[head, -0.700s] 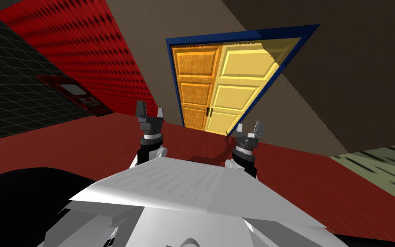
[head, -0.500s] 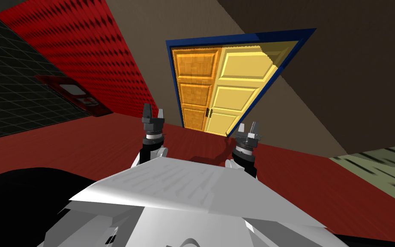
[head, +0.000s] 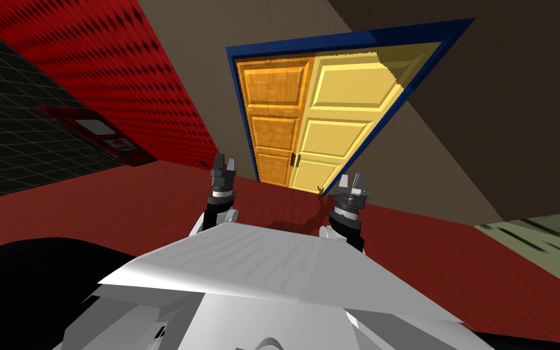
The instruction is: Pull the door open
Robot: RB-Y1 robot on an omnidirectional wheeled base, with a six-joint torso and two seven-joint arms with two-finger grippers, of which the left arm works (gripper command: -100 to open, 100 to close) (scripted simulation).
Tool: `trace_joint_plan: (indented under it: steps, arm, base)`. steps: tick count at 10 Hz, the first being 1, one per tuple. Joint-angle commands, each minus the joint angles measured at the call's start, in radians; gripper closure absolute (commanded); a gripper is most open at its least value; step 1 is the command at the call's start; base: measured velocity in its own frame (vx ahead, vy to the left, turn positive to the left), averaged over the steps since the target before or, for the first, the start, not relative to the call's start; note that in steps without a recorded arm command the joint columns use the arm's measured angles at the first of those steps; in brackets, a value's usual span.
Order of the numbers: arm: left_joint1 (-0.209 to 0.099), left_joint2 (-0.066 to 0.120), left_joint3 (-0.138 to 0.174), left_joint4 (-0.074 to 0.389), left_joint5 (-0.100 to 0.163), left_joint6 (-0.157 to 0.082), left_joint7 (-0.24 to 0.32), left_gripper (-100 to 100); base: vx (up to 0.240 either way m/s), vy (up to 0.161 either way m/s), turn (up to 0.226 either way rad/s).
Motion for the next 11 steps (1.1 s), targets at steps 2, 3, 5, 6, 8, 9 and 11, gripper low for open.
trace_joint_plan:
  steps: [2,3,5,6,8,9,11]
  arm:
    - [-0.017,0.007,0.007,0.062,-0.016,-0.008,-0.043,-100]
    - [-0.021,0.01,0.009,0.079,-0.02,-0.011,-0.054,-100]
    - [-0.029,0.015,0.014,0.113,-0.028,-0.017,-0.076,-100]
    - [-0.033,0.017,0.017,0.13,-0.032,-0.019,-0.087,-100]
    - [-0.042,0.022,0.022,0.169,-0.04,-0.026,-0.112,-100]
    - [-0.046,0.024,0.025,0.189,-0.045,-0.029,-0.125,-100]
    - [-0.055,0.029,0.031,0.229,-0.054,-0.036,-0.151,-100]
  base:
    - [0.132,-0.036,-0.001]
    - [0.142,-0.062,-0.002]
    - [0.1,-0.069,0.0]
    - [0.085,-0.051,-0.001]
    - [0.095,-0.042,-0.002]
    - [0.108,-0.04,-0.005]
    - [0.079,-0.055,-0.001]
